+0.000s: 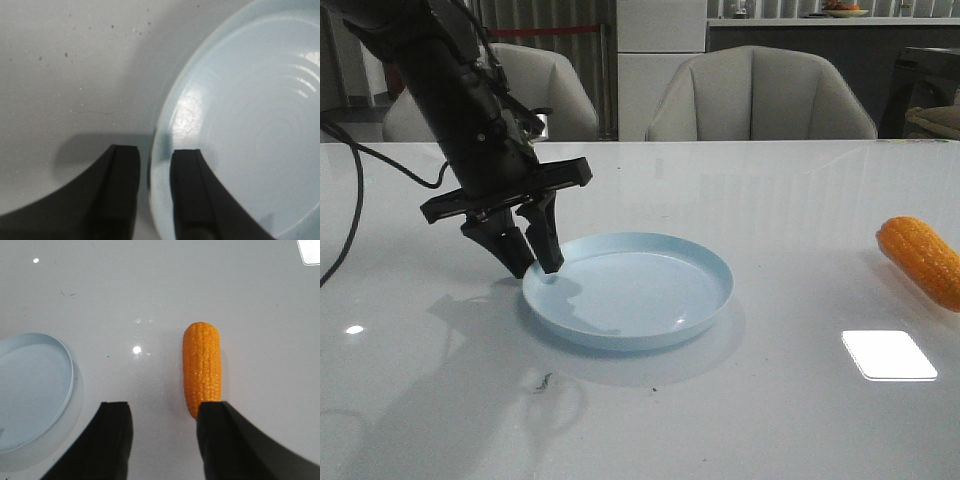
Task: Place corn on plate with both arms
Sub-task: 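Drag the plate with the left gripper toward the table center, then lift the left gripper off the plate and withdraw it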
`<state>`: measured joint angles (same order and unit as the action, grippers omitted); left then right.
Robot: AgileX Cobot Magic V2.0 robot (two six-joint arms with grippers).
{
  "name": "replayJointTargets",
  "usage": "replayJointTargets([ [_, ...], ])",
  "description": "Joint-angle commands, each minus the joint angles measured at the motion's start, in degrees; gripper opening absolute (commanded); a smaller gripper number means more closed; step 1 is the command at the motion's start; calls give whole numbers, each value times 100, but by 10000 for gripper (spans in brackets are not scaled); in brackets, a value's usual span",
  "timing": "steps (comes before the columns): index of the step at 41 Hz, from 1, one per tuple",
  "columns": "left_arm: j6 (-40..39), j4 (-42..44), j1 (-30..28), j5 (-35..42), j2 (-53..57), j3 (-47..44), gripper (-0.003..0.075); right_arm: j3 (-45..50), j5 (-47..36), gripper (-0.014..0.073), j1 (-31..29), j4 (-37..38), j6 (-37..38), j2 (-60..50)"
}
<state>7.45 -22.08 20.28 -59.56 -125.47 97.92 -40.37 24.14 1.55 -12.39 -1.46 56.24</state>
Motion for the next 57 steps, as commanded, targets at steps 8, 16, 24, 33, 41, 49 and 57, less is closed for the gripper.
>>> replayJointTargets([
  [8,69,-172,53,483,309,315,457,-210,-341,426,4,-59,-35,-52],
  [16,69,-640,40,562,309,489,452,-210,-311,426,4,-59,-35,-52],
  [24,69,-663,-64,614,320,842,452,-210,-165,426,4,-59,-35,-52],
  [33,69,732,-110,762,829,1118,452,-210,26,426,4,-59,-35,-52],
  [41,0,1593,-197,1043,1842,1118,452,-210,34,426,4,-59,-35,-52],
  [49,2,1911,-345,1726,2897,1005,452,-210,45,426,4,-59,-35,-52],
  [57,-41,2660,-508,2099,4000,-249,452,-210,56,426,4,11,-35,-52],
])
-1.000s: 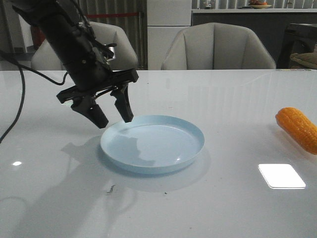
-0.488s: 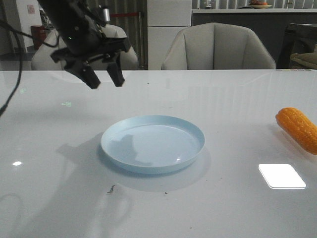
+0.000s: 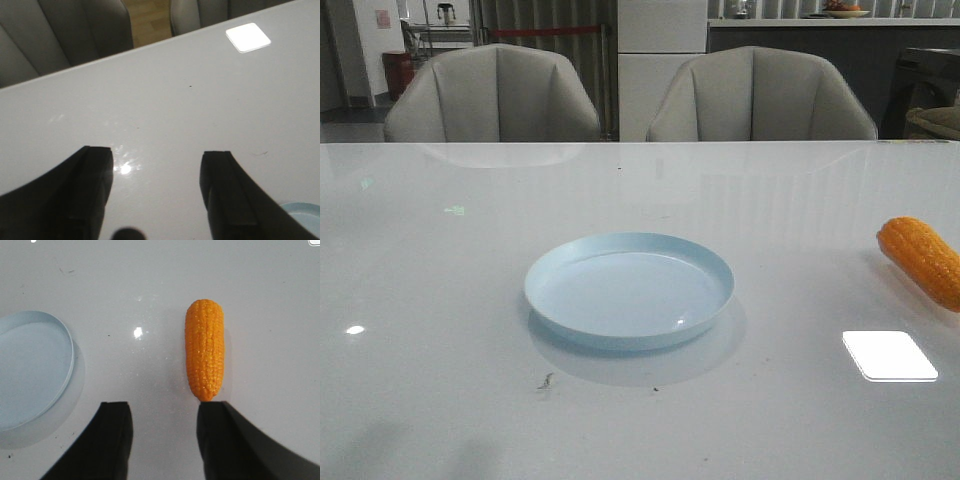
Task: Place corn on plate with both arms
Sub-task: 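Lift the left gripper off the plate and withdraw it, then lower the right gripper over the orange corn cob and grasp it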
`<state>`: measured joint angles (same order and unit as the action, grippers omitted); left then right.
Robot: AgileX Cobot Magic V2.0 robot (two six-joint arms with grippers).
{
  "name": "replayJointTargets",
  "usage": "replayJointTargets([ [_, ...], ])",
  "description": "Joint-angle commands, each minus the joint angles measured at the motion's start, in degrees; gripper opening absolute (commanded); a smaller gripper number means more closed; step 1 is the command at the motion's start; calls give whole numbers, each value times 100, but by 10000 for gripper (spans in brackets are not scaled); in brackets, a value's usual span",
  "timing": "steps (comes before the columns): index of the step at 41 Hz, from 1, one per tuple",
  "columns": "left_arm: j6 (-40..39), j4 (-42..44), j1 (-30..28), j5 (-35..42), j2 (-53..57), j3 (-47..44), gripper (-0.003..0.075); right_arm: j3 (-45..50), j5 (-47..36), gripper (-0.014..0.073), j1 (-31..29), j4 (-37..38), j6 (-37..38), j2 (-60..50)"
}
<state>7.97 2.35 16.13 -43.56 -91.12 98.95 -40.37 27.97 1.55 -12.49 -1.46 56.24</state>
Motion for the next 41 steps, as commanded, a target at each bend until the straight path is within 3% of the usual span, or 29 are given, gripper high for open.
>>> replayJointTargets([
  [1,-93,227,-166,588,749,-566,452,-210,-322,426,4,32,-35,-52],
  [11,-544,202,-942,2011,2600,-3512,452,-210,-282,426,4,84,-35,-52],
  [20,-544,271,-1294,2293,4013,-5324,388,-210,-132,426,4,256,-35,-52],
  [30,-544,287,-1426,2059,4766,-5870,325,-483,-2,426,-4,668,-35,180],
  [41,-544,350,-1426,1908,4752,-5870,332,-1957,1001,426,-4,680,-29,1878],
])
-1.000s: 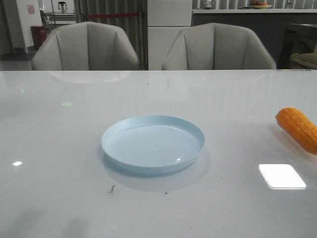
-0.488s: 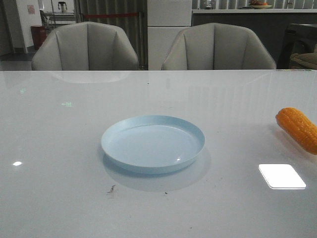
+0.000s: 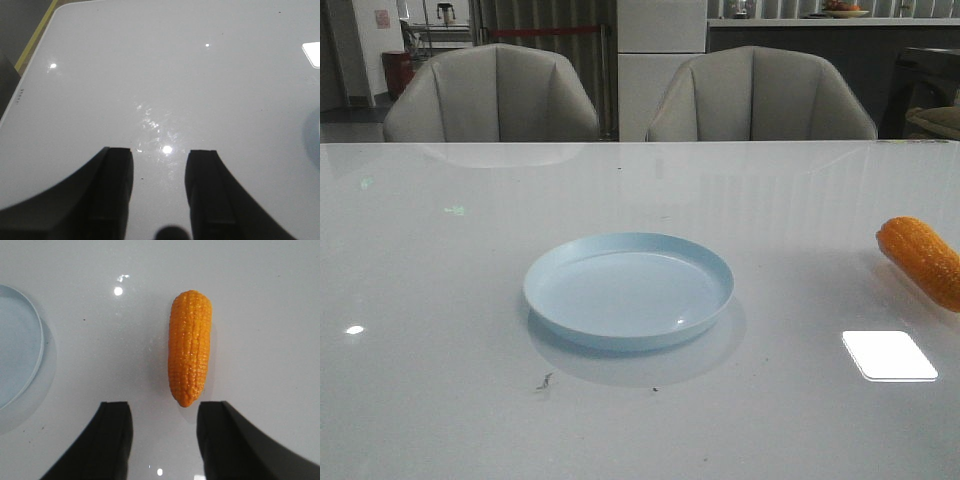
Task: Place corn on plate with both arms
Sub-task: 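Lower the right gripper over the orange corn cob and grasp it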
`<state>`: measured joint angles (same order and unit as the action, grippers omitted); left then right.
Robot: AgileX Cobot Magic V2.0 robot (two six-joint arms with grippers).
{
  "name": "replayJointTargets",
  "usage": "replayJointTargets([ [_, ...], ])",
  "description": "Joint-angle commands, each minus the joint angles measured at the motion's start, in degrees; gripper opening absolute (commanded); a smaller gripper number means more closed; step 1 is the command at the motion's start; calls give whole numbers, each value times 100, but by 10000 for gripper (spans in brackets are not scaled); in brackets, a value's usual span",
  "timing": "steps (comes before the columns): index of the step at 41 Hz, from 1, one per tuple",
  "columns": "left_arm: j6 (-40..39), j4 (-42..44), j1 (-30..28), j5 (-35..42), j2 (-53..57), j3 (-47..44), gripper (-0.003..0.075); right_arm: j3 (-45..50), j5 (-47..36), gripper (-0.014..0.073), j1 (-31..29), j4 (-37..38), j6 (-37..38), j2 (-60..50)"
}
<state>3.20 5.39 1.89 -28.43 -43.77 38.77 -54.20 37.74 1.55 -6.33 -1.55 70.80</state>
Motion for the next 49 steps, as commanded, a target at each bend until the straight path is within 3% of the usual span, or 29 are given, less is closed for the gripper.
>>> replayJointTargets([
  [1,-66,46,-2,394,17,149,332,-740,81,426,-4,64,-15,576],
  [14,-66,46,-2,394,17,149,332,-2305,922,426,-347,69,295,2607],
  [24,-66,46,-2,394,17,149,332,-2947,1392,426,-411,77,229,3628],
  [49,-66,46,-2,394,17,149,331,-3170,1402,428,-411,112,95,4066],
])
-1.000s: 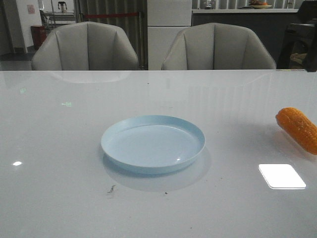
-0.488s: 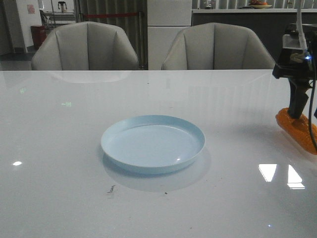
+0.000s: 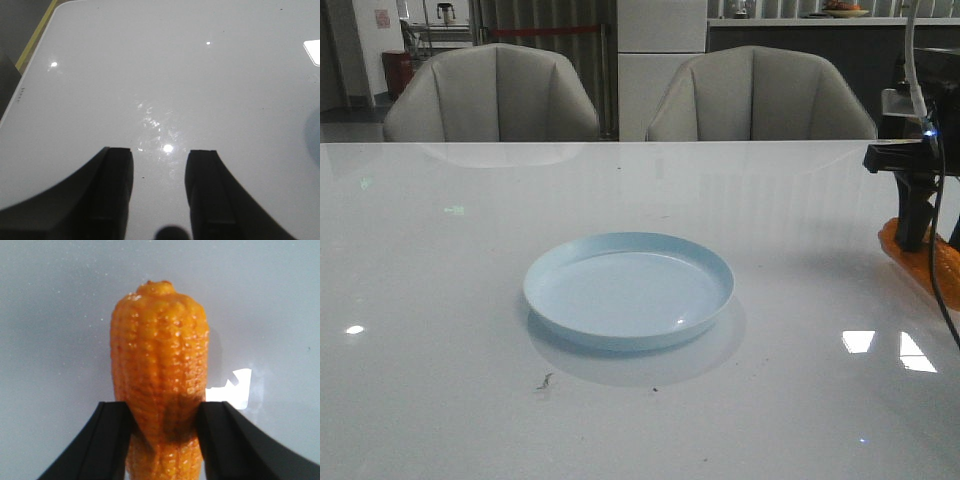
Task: Place corn on plate with both arms
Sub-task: 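Lower the right gripper over the orange corn cob and grasp it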
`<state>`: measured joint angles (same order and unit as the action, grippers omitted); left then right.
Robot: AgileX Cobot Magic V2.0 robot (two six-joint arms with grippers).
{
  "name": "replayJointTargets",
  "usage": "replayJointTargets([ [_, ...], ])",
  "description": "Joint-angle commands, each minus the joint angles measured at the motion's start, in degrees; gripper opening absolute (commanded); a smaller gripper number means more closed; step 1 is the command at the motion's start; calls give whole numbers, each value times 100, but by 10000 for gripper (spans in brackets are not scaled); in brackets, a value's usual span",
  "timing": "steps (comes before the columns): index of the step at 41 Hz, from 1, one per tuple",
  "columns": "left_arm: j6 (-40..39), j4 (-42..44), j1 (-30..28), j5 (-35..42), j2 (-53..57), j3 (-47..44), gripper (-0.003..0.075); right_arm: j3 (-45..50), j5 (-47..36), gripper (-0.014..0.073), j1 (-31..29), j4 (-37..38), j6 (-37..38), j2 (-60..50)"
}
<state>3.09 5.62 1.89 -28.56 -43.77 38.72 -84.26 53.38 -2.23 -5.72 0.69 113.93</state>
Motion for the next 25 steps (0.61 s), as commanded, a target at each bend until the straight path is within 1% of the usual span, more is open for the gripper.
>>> replayJointTargets([
  [1,-56,23,-2,408,17,154,331,-163,-155,433,-32,57,-151,-238],
  [4,-56,23,-2,408,17,154,331,-163,-113,465,-32,57,-277,-188],
  [6,-56,23,-2,408,17,154,331,-163,-68,507,-32,57,-307,-117],
  [9,-56,59,-2,408,17,154,331,-163,15,548,-32,64,-307,-7],
  [12,-56,125,-2,408,17,154,331,-163,26,561,-32,64,-307,51],
  [19,-56,267,-2,388,17,154,331,-163,-67,559,-32,64,-338,65],
  [22,-56,292,-2,340,17,154,331,-163,-97,529,-32,64,-442,65],
  [23,-56,303,-2,328,17,154,331,-178,-97,505,-32,64,-492,65],
  [25,-56,303,-2,304,17,154,331,-223,-42,416,-24,64,-536,65],
])
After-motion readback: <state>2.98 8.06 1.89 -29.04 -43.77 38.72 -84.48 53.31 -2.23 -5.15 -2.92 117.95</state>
